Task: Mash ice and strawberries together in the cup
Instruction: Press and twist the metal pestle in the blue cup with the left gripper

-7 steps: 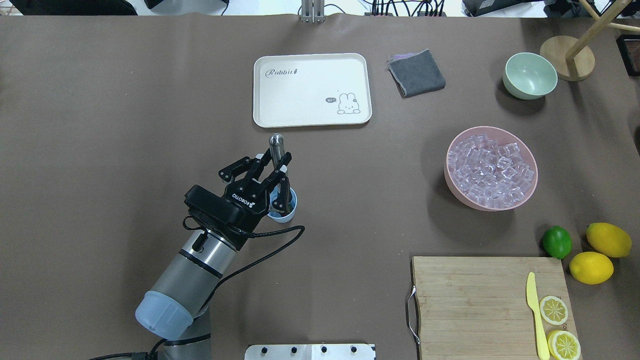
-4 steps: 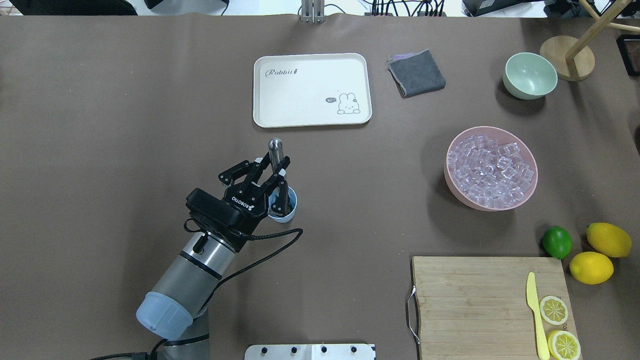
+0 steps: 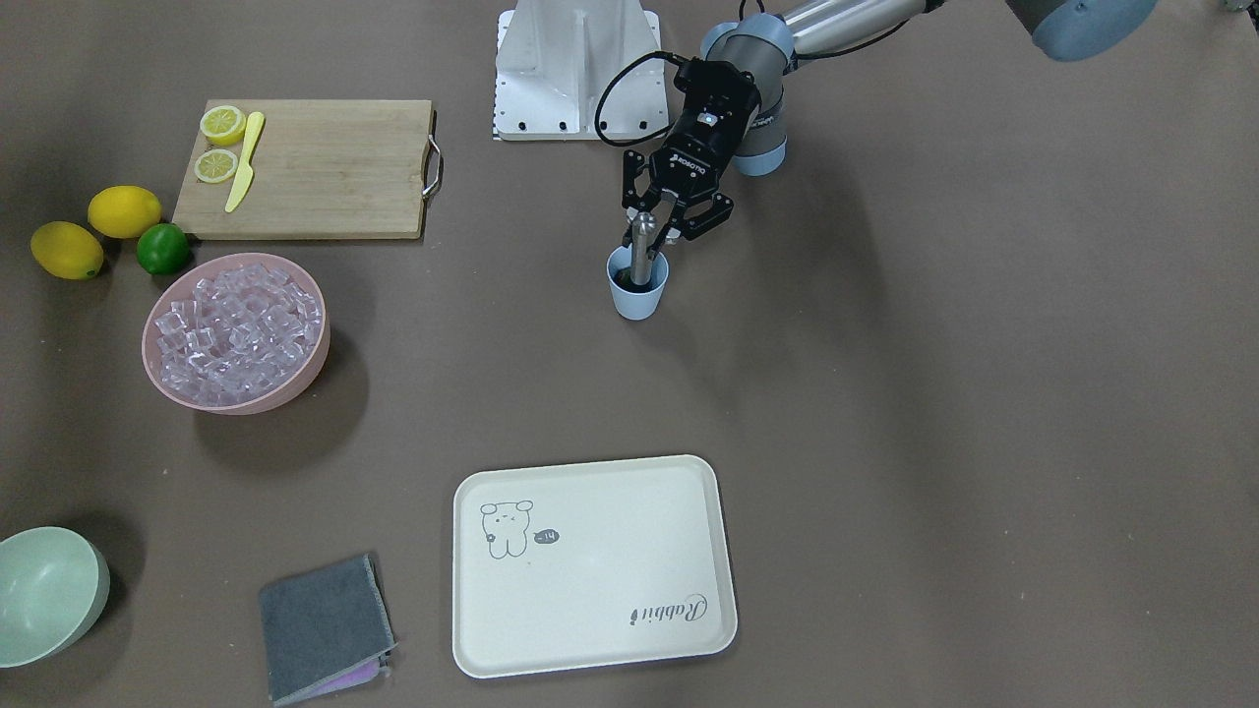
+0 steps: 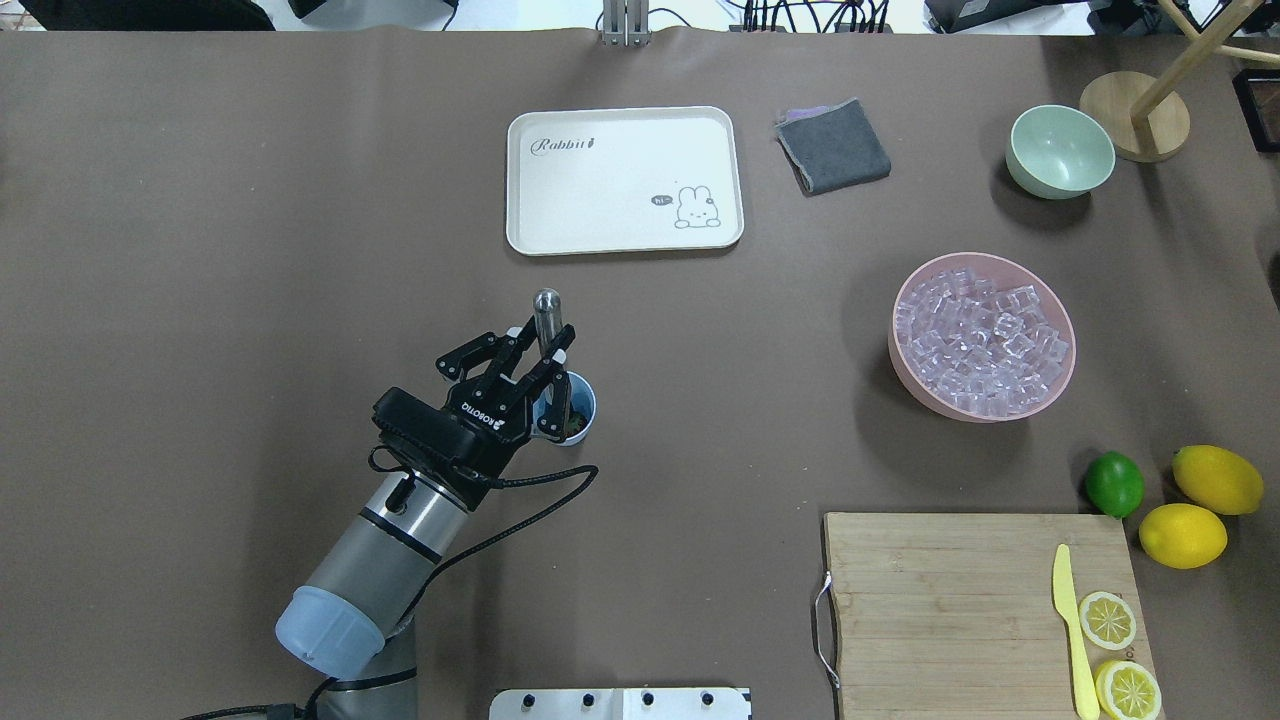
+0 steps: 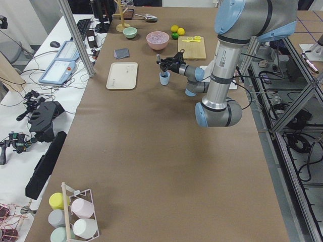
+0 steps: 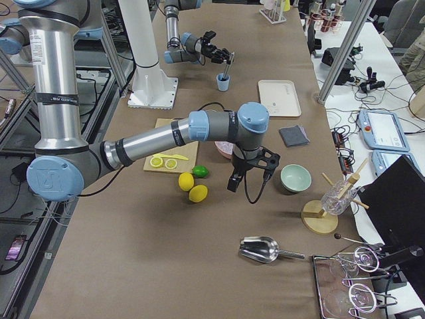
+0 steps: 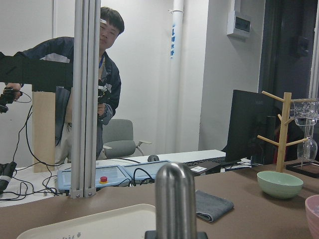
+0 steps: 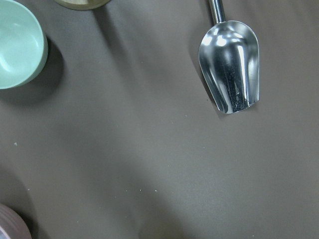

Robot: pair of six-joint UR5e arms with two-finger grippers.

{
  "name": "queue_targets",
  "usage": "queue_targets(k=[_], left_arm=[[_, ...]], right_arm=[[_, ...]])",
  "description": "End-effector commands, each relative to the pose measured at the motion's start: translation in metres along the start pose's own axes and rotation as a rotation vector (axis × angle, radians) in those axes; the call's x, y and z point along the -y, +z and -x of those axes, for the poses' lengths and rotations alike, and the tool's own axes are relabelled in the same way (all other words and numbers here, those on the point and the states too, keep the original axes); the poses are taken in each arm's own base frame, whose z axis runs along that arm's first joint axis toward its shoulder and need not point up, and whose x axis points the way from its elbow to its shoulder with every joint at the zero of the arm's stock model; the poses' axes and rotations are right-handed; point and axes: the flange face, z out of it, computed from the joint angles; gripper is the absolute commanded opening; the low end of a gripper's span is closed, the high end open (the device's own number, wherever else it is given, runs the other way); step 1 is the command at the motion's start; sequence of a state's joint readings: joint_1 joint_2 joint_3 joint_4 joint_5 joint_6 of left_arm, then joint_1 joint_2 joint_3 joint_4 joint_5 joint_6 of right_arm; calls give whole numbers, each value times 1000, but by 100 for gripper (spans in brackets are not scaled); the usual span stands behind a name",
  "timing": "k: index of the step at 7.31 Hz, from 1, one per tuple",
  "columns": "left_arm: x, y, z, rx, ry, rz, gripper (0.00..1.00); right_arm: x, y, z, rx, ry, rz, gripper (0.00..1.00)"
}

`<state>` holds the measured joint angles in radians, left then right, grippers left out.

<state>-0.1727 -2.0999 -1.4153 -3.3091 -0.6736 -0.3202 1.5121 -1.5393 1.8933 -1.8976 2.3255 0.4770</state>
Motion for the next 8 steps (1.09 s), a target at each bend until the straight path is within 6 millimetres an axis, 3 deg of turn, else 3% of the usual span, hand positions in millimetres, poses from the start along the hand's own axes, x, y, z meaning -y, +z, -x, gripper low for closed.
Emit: queue_targets(k=[1,4,5,8], left_arm=[[25,2,-5,-5,-21,-31,0],[87,16,-3,-28,2,-45,0],[90,18,7,-30,17,-44,0],[77,16,9,-30,22,-25,0]], right_arm=[[1,-2,2,2,-3,-4,100],[1,-1,2,2,-3,-1,100],[1,-2,2,3,-2,-2,100],[1,-1,3,12,-1,4,100]])
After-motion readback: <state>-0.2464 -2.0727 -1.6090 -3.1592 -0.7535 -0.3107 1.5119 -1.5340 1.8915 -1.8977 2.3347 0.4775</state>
